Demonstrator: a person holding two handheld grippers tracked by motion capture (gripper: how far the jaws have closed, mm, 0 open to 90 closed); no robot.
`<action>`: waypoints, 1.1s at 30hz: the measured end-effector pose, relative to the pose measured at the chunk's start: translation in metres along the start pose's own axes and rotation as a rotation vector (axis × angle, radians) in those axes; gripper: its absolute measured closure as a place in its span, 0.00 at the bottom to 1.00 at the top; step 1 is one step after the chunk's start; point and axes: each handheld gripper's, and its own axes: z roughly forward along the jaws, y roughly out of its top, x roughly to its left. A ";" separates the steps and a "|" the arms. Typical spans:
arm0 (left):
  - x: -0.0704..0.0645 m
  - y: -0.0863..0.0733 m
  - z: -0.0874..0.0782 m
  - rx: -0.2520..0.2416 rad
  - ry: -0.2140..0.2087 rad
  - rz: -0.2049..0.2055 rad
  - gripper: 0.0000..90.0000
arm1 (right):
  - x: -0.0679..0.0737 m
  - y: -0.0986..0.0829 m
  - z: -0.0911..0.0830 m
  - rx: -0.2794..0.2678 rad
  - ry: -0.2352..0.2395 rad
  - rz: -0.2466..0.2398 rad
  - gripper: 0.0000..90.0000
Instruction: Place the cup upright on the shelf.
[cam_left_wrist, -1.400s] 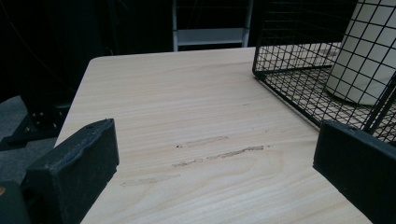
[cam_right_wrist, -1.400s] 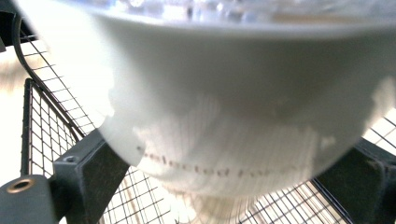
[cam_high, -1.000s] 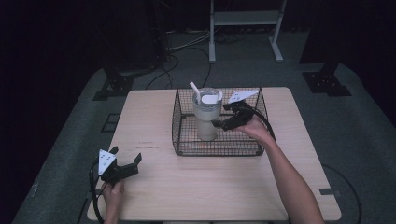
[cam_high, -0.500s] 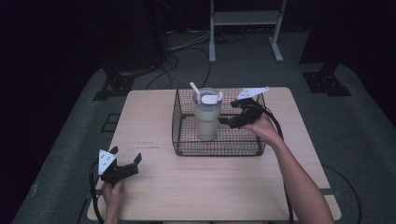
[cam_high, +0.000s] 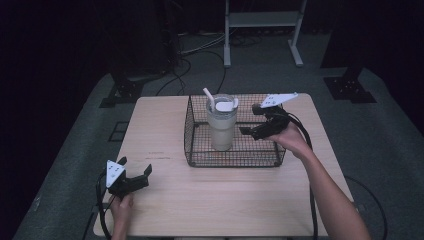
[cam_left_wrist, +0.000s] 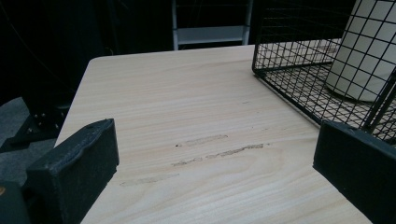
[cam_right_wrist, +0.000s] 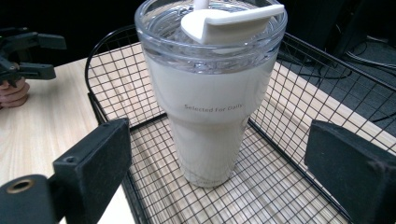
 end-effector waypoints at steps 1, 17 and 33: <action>0.000 0.000 0.000 -0.001 0.001 -0.003 0.00 | 0.001 0.000 -0.002 0.002 0.000 -0.001 0.08; 0.000 0.000 0.000 -0.002 0.003 -0.005 0.00 | 0.022 0.001 -0.026 0.003 0.039 -0.062 0.08; -0.001 0.000 0.001 0.009 0.000 0.000 0.00 | 0.045 -0.018 -0.037 0.007 0.090 -0.092 0.08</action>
